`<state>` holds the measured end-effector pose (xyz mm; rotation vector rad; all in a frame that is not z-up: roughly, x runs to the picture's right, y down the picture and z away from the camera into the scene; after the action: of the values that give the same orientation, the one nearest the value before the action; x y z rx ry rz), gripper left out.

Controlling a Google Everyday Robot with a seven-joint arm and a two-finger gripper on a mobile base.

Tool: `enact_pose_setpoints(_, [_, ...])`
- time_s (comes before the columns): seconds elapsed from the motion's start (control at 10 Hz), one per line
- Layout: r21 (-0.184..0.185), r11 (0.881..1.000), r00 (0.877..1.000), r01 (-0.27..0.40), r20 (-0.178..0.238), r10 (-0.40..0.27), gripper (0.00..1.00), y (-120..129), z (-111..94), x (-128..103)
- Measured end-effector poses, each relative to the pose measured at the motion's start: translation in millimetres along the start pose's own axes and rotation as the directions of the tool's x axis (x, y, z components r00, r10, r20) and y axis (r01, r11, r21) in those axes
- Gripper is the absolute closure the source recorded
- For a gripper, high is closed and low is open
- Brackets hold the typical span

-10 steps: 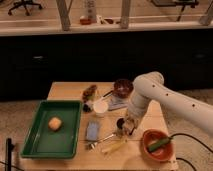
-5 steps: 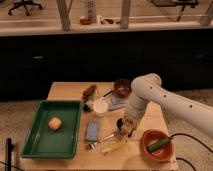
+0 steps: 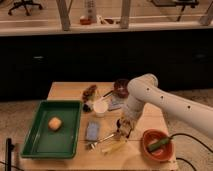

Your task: Place eraser in metal cup

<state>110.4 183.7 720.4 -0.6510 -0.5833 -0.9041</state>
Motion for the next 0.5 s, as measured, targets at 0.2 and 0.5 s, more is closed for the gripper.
enact_pose_setpoints(0.2, [0.006,0.999,0.999,0.047,-0.011,-0.047,1.0,-4.0,-0.4,-4.5])
enact_pose_setpoints(0.5, [0.01,0.996,0.996,0.093,-0.015,-0.092,1.0,-9.1,2.4,-5.9])
